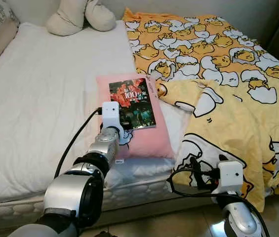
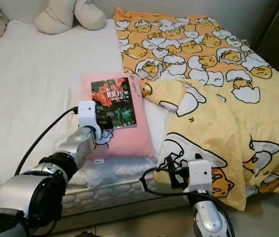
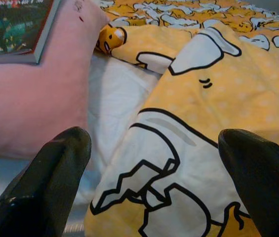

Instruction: Clean up the room

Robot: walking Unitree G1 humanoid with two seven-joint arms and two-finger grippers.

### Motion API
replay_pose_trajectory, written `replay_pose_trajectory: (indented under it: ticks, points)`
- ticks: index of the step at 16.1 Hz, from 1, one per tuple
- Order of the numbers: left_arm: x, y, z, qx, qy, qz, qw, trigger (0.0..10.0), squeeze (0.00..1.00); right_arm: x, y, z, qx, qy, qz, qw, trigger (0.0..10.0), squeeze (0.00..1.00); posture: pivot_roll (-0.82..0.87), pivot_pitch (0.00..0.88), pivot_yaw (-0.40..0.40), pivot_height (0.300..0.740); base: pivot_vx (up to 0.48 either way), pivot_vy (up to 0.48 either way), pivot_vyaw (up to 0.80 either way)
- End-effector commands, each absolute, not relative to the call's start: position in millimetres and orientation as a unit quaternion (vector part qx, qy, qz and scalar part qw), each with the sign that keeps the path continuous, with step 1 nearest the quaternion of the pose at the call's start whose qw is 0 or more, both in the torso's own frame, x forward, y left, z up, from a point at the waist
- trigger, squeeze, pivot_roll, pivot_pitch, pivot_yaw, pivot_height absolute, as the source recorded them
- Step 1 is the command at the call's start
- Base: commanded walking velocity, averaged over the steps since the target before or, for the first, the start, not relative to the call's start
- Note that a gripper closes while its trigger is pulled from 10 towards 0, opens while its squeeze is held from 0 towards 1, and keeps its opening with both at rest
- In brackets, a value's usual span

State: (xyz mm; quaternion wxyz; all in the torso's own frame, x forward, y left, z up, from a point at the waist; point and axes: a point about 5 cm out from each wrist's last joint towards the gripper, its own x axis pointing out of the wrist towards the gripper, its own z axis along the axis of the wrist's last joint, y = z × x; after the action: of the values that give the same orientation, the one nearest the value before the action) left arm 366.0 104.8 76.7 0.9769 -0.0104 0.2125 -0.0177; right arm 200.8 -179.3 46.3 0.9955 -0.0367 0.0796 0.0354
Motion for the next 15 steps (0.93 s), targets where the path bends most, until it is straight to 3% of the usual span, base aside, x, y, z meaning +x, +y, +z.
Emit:
replay_pose_trajectory:
  ticks: [1,5,8,13,15]
  points:
    - [357.6,107.5,62.4,0.013,0.243,-0.020,0.970,0.0,0.00,201.5,-179.6,49.5,-0.039,0.076,0.037,0.996,10.0,0.00,-0.19,0.000,0.013,0.740,0.000,0.000,0.00]
    - [361.8,101.8,70.5,0.060,0.214,-0.055,0.973,0.0,0.00,204.3,-178.3,49.6,-0.036,0.078,0.036,0.996,10.0,0.00,-0.17,0.000,0.012,0.740,0.000,0.000,0.00]
    - [346.3,94.2,47.5,-0.054,0.294,-0.049,0.953,0.0,0.00,205.7,-175.6,49.1,-0.034,0.079,0.040,0.995,10.0,0.00,-0.17,0.000,0.015,0.740,0.000,0.000,0.00]
    - [350.4,89.6,54.6,-0.062,0.269,-0.071,0.959,0.0,0.00,204.6,-176.2,48.1,-0.032,0.081,0.035,0.996,10.0,0.00,-0.18,0.000,0.020,0.740,0.000,0.000,0.00]
    - [355.1,86.6,62.5,-0.140,0.252,-0.072,0.955,0.0,0.00,204.8,-176.4,47.7,-0.031,0.082,0.034,0.996,10.0,0.00,-0.17,0.000,0.019,0.740,0.000,0.000,0.00]
